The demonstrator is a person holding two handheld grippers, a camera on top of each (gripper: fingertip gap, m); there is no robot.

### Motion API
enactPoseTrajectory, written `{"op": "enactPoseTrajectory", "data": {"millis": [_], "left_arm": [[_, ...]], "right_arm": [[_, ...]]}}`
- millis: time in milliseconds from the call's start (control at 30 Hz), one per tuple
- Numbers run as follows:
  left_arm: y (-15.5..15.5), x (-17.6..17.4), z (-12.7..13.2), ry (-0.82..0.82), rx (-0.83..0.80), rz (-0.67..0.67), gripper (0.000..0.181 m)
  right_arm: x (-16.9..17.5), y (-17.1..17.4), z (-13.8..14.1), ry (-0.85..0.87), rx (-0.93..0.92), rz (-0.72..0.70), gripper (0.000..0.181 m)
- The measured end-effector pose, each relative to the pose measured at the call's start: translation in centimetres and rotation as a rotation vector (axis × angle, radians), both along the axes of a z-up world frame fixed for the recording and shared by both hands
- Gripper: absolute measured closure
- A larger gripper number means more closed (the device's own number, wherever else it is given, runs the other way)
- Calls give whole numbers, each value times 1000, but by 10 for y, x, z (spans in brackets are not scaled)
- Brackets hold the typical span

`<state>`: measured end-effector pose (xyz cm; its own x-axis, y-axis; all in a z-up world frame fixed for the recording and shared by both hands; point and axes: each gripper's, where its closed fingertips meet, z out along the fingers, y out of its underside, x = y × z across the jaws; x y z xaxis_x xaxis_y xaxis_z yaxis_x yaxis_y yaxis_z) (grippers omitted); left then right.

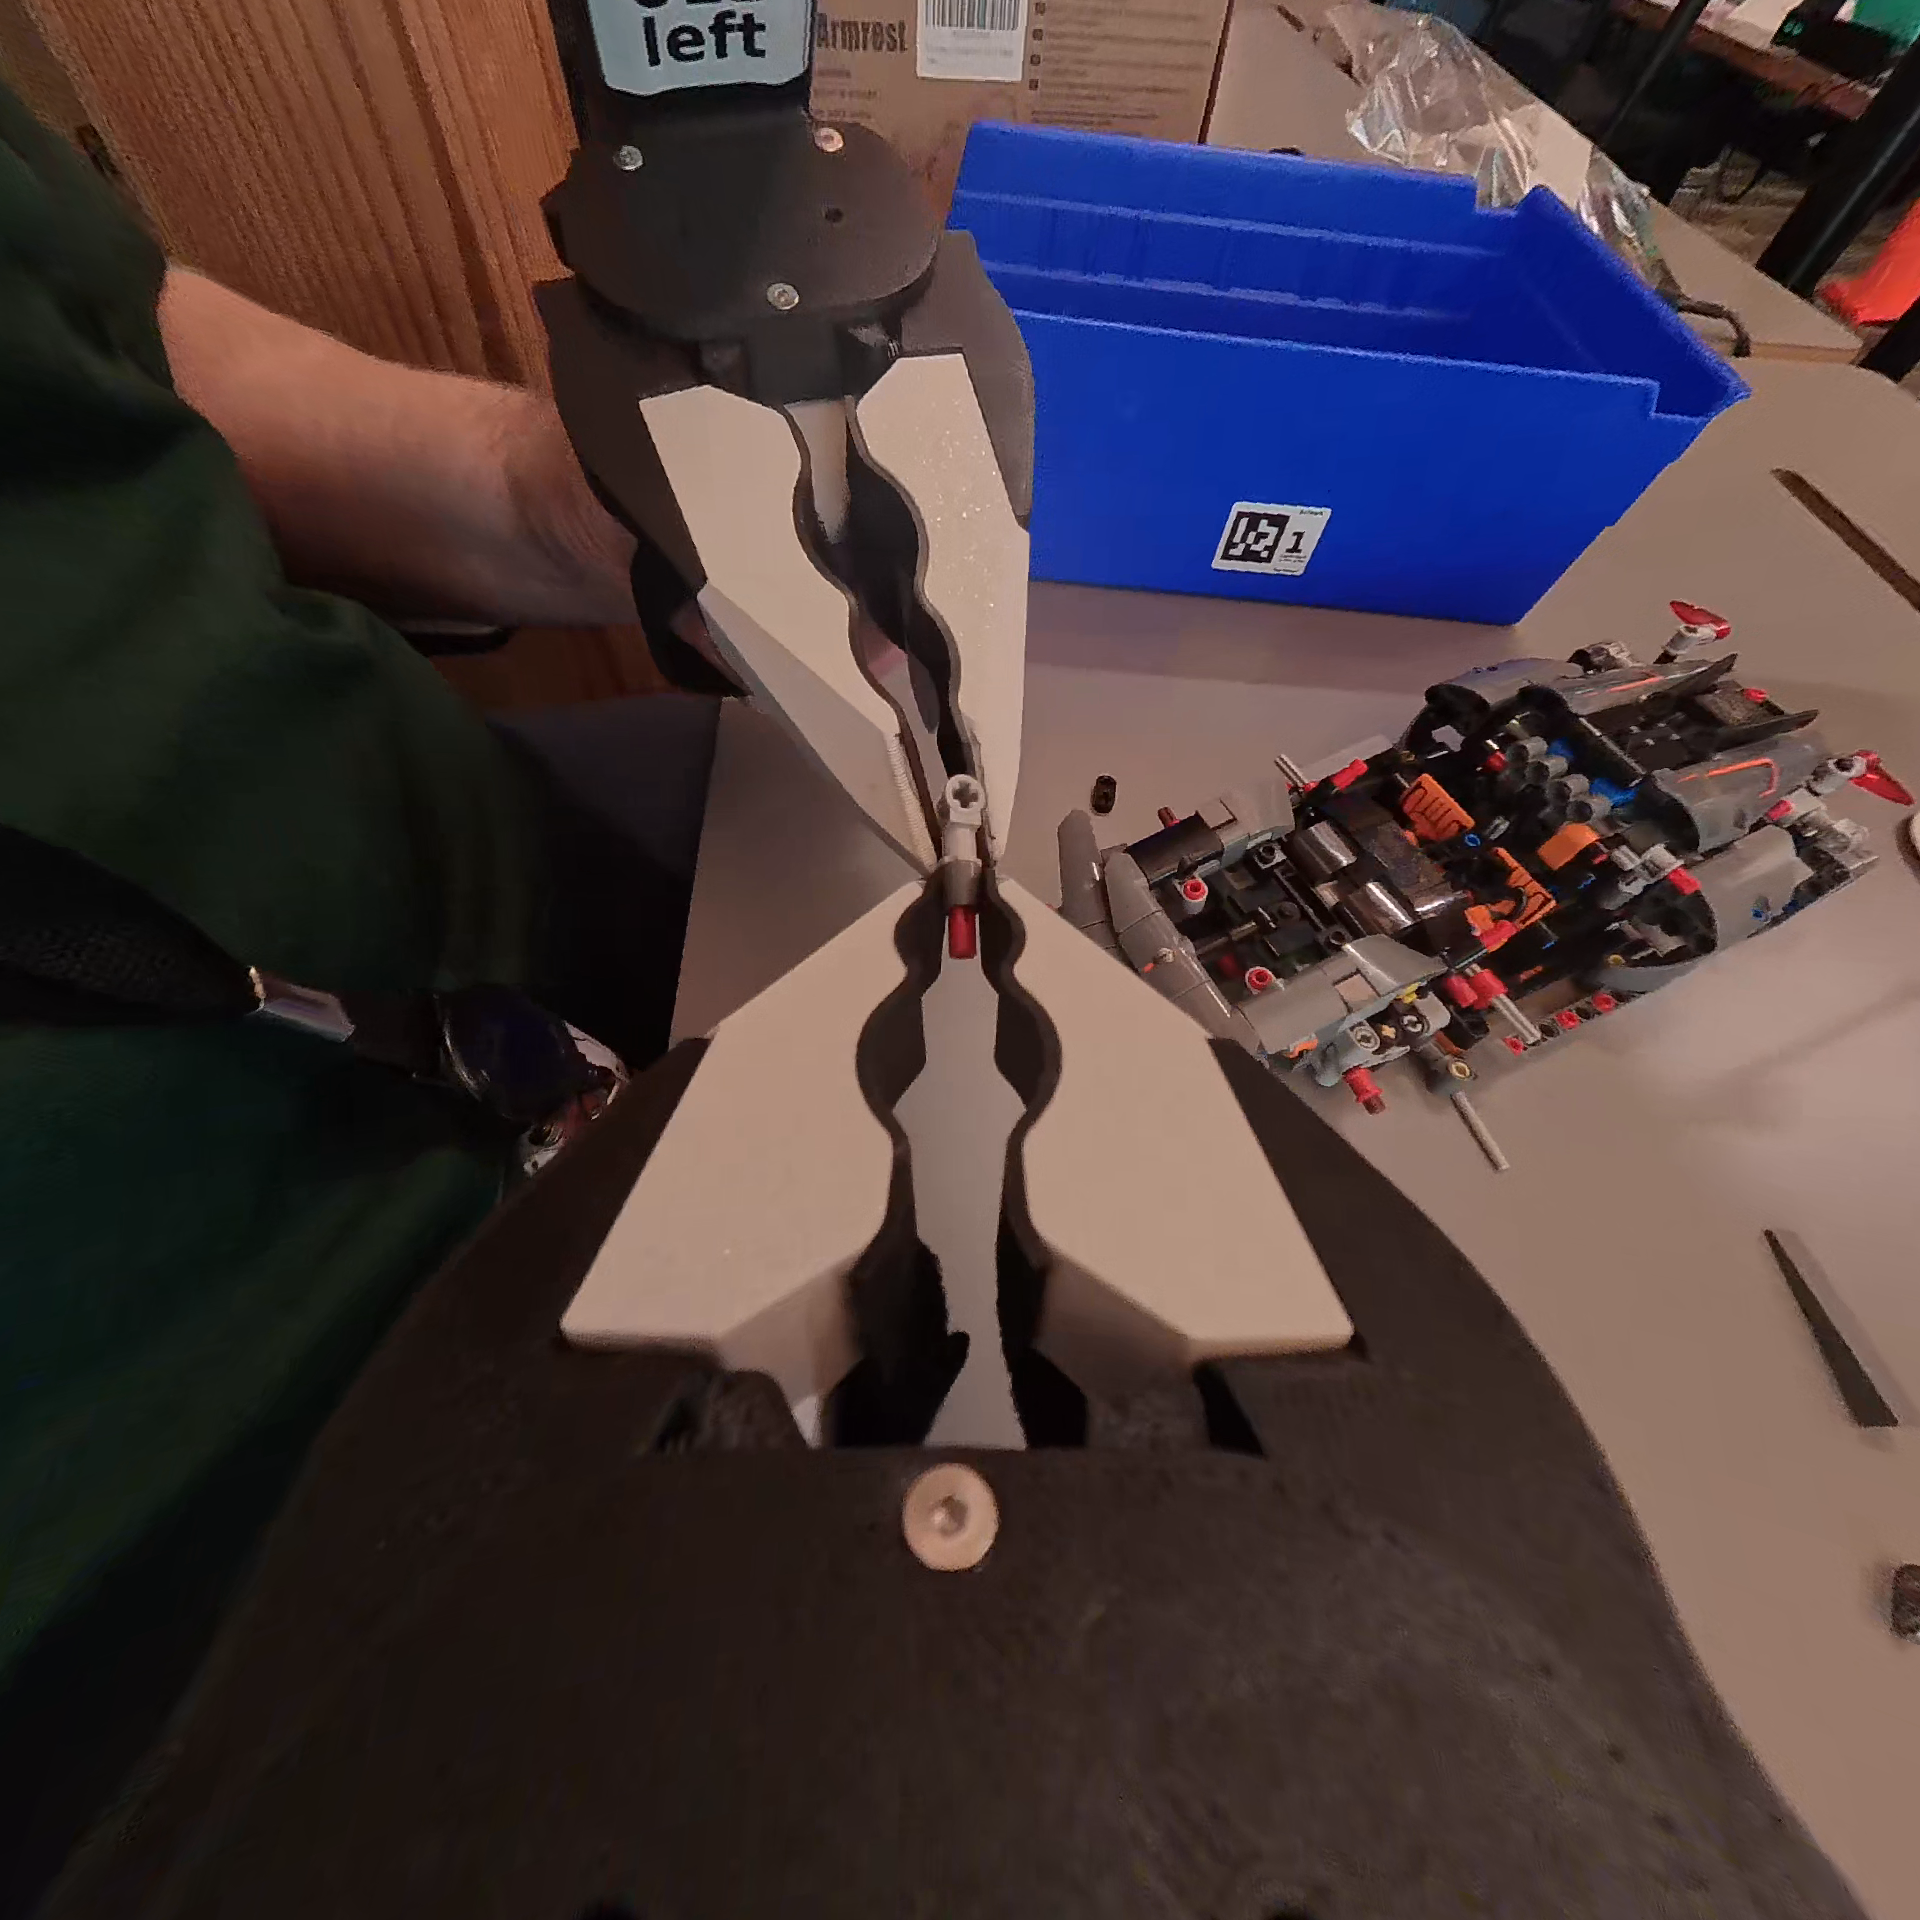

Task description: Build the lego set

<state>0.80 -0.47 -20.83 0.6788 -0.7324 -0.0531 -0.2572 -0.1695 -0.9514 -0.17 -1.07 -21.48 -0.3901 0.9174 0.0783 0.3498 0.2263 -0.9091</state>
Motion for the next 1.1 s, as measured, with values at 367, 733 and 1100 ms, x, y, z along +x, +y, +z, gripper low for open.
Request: {"op": "enactPoseTrajectory", "data": {"millis": [367, 733, 1100], "left_arm": [[-3, 4, 21, -212, -16, -64, 178], [5, -26, -1, -29, -18, 13, 177], [7, -39, -16, 26, -55, 25, 177]], "right_arm": [[1, 2, 19, 138, -86, -55, 167], [112, 165, -25, -254, 5, -624, 170], [155, 215, -74, -464, 64, -847, 171]]}}
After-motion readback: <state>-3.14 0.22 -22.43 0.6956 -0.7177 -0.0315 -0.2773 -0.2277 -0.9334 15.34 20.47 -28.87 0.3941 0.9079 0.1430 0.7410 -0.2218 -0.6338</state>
